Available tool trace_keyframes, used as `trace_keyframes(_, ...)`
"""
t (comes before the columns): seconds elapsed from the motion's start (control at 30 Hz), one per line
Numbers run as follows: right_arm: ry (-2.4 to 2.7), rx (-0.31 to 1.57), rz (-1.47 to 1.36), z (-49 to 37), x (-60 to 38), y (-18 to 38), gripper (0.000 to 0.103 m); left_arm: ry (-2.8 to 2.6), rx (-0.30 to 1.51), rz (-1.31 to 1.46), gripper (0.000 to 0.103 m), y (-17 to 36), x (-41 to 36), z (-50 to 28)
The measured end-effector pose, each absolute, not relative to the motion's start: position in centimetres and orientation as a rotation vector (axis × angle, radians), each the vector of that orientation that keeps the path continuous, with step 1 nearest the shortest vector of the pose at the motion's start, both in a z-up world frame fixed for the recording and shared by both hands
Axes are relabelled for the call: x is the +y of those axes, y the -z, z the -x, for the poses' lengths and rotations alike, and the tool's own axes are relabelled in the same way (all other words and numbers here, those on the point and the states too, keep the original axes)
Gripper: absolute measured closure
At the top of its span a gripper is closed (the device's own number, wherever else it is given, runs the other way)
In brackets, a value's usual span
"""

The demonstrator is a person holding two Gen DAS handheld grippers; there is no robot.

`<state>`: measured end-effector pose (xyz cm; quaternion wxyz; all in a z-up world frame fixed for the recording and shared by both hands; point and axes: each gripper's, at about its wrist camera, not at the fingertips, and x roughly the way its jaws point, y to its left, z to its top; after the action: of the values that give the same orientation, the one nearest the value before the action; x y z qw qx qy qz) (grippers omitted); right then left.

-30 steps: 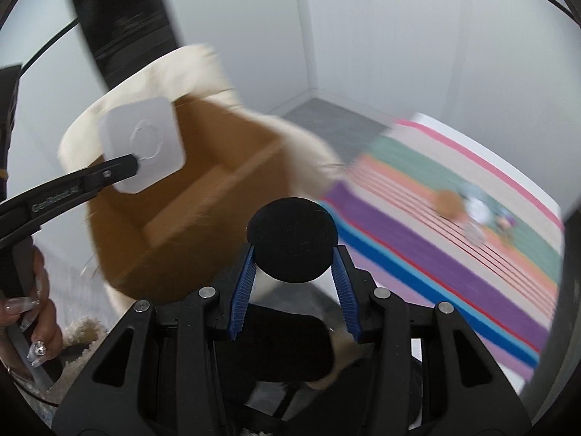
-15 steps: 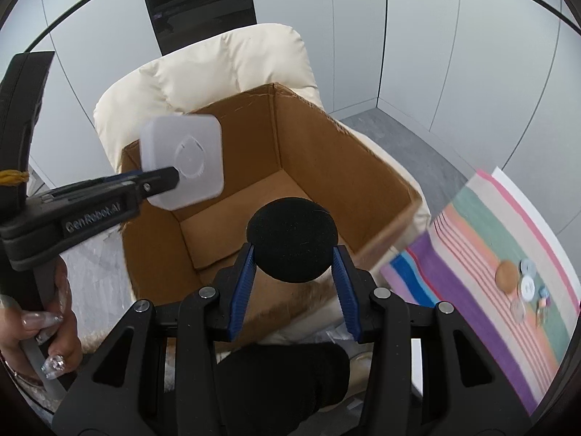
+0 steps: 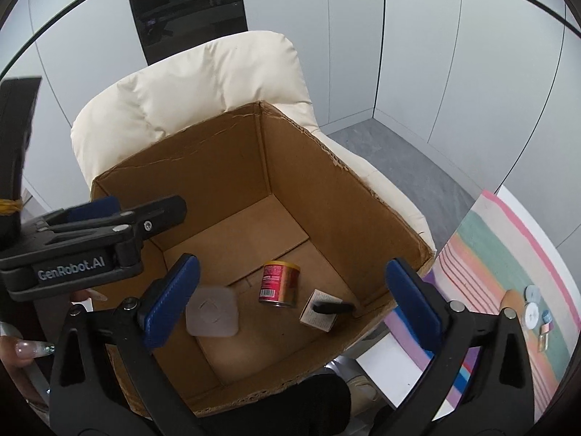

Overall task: Organize objects
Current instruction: 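Open both tools to drop the case and black sponge into the box, then move both tools back toward the striped cloth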

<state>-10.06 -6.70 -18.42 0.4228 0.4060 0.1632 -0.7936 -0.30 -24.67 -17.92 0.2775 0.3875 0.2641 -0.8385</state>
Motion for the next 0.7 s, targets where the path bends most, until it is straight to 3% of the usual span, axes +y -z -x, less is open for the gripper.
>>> trace_keyframes(0.7, 2.037, 0.391, -1.042, 9.2, -4.6, 17.4, 0.000, 2.276, 0.647, -1.058, 0.000, 16.4, -23.3, -1.2)
